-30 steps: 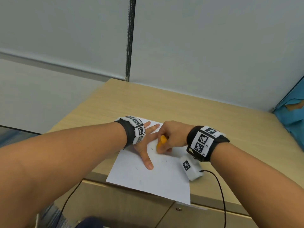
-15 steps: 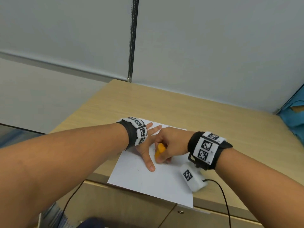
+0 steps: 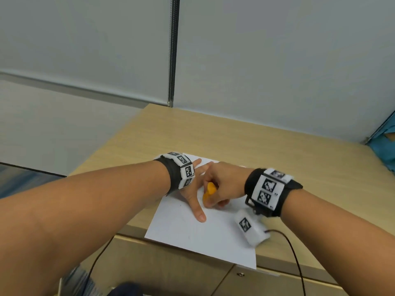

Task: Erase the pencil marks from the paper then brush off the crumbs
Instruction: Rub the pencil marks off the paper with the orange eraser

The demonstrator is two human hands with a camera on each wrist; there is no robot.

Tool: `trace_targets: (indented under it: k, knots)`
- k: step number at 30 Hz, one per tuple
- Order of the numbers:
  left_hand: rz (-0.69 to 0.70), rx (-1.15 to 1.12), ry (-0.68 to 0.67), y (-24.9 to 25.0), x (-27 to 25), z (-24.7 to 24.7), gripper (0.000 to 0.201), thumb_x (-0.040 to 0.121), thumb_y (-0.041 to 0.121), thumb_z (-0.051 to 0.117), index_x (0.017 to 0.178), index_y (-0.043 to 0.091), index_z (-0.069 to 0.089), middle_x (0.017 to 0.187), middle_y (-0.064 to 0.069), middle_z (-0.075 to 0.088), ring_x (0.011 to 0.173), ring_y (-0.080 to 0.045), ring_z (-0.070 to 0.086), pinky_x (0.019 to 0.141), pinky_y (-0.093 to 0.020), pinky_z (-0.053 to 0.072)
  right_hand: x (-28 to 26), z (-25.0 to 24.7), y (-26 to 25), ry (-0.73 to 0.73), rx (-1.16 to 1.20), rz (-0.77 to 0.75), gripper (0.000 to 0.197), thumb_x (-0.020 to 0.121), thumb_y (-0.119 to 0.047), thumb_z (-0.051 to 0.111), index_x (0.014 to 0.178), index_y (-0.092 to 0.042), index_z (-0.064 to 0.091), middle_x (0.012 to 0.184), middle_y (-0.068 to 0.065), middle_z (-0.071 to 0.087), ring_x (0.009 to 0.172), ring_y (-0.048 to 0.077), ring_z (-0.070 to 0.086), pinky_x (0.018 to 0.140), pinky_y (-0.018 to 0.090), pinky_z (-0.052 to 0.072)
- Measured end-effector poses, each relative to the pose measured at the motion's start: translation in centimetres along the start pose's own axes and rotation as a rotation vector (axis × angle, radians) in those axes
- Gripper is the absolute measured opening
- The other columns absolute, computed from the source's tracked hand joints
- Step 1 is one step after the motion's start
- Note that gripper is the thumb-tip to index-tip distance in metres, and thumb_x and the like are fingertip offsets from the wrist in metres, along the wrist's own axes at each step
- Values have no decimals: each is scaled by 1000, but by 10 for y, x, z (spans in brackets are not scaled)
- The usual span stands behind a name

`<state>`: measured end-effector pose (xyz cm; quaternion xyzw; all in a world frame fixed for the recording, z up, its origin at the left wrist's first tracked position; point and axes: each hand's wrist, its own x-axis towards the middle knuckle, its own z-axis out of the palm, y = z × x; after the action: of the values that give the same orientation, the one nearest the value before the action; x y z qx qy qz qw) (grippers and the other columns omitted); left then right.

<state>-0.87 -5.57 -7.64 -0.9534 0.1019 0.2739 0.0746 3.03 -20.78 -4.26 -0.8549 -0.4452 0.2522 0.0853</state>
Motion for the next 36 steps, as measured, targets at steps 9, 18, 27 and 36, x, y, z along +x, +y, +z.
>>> trace_targets:
  k: [9,18,27,36]
  knots:
    - [-23,-8,5,-1,1,1,143,39,101,58,149,54,-21,162,7,-33,148,-32,-32,118,-66,-8,-4,-7,9,59,45,67,23,78,-24,86,78,-5,72,64,4,74,54,14,67,60,31,60]
    - [-38,-24,35,0,0,0,146,34,102,58,145,58,-25,161,8,-36,148,-31,-32,117,-68,-5,-4,-12,11,92,60,102,19,79,-21,85,76,-7,72,61,3,73,55,18,71,61,30,59]
    - [-26,-36,37,2,-8,-3,142,54,88,69,145,50,-33,160,5,-37,148,-33,-30,118,-65,-6,-9,-7,20,214,20,116,19,77,-23,84,80,-8,73,67,3,74,62,21,73,60,30,59]
    - [-6,-10,14,0,0,1,136,39,102,56,150,58,-10,162,10,-32,147,-35,-33,116,-70,-6,0,2,-3,236,-62,117,19,76,-22,80,66,-15,66,66,4,72,58,18,64,56,30,54]
